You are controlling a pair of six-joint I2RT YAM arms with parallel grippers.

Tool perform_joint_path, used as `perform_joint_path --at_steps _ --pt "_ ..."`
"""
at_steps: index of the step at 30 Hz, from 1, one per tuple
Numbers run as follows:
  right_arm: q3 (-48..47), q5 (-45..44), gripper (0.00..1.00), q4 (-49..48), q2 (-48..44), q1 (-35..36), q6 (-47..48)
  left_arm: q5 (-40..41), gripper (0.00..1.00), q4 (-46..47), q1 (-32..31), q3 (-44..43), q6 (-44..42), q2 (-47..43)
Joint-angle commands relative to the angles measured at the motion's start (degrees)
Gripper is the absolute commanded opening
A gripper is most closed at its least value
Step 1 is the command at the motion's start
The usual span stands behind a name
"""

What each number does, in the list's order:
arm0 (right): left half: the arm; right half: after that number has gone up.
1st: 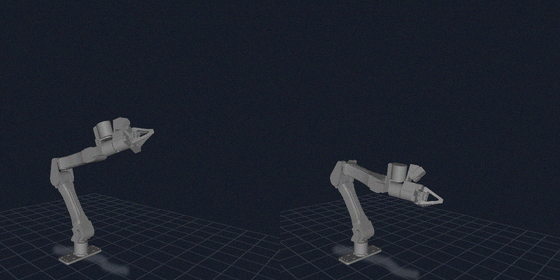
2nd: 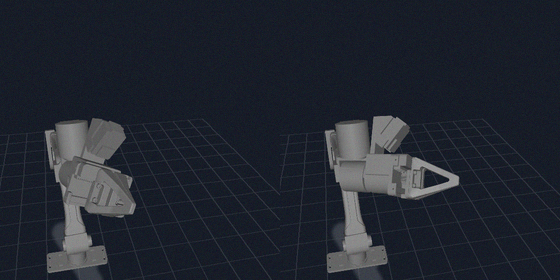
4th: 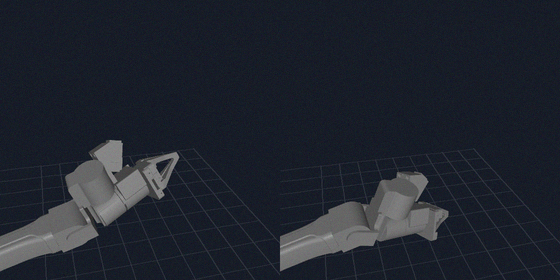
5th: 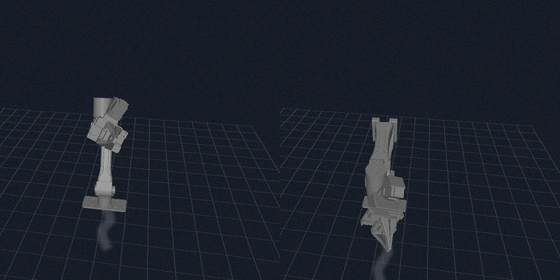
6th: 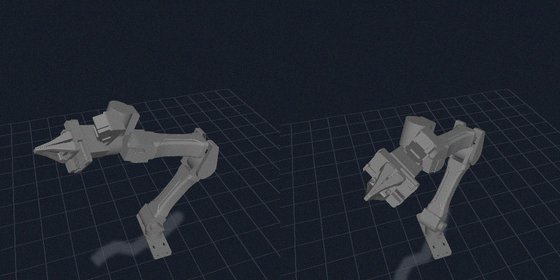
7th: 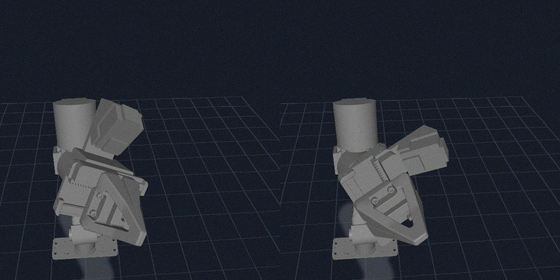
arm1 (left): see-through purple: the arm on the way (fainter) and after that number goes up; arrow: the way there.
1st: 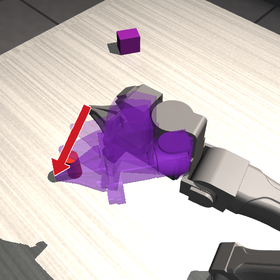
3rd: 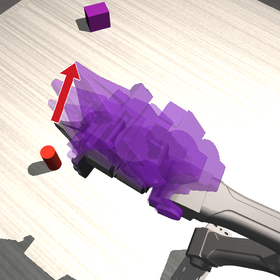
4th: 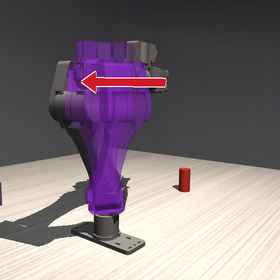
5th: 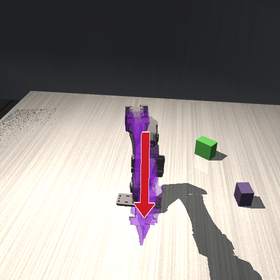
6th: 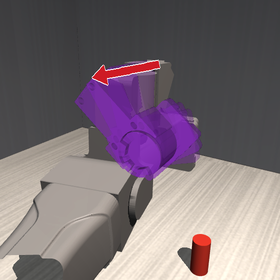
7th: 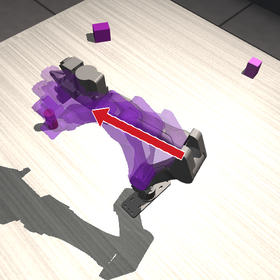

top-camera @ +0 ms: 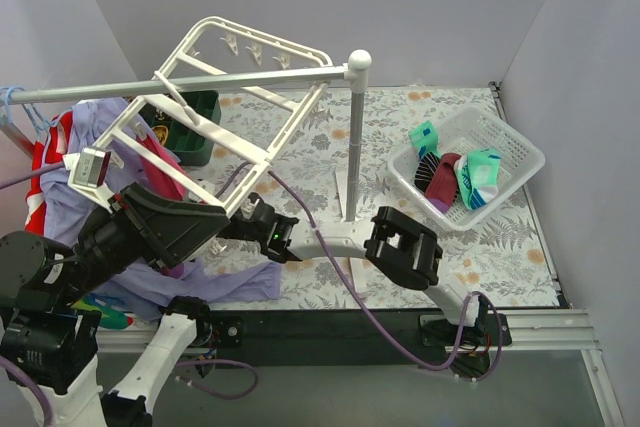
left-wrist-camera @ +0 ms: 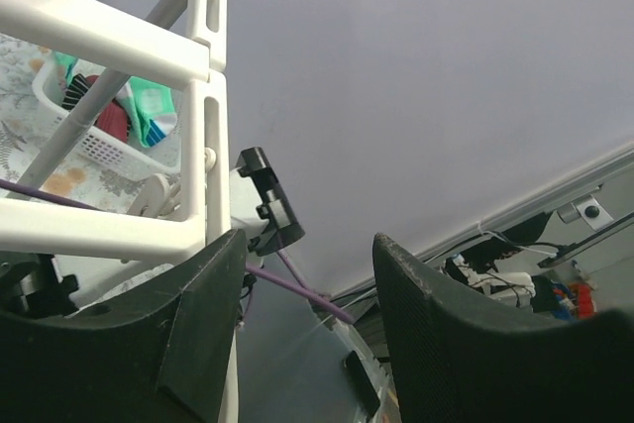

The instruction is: Remove the socks clipped to the hanger

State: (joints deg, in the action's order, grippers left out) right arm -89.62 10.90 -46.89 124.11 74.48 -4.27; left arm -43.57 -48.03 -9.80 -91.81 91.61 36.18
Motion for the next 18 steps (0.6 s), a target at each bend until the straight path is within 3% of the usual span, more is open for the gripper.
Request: perform_joint_path --at_steps 1,8,11,14,15,18 --pt "-11.76 -5.62 0.98 1.01 5.59 1.55 6.21 -3.36 0.52 5.31 0.66 1.81 3.83 0.46" --pt "-26.53 -10.62 0.94 2.07 14.83 3.30 6.91 -4.42 0.51 5.76 1.01 -0.82 4.19 2.75" --pt "-31.12 -14.57 0.86 2.95 18.17 3.83 7.44 -4.59 0.51 6.02 1.10 -0.74 4.45 2.66" --pt "-31.05 -14.77 0.68 2.95 18.27 3.83 6.83 -4.59 0.51 6.02 1.36 -0.83 4.45 2.40" --pt "-29.05 -13.54 0.47 2.95 17.57 3.83 6.56 -4.59 0.51 5.93 1.28 -0.65 4.45 2.40" --pt "-23.34 -8.18 0.24 2.69 11.88 4.01 5.86 -4.42 0.51 5.93 1.28 -0.30 3.93 2.14"
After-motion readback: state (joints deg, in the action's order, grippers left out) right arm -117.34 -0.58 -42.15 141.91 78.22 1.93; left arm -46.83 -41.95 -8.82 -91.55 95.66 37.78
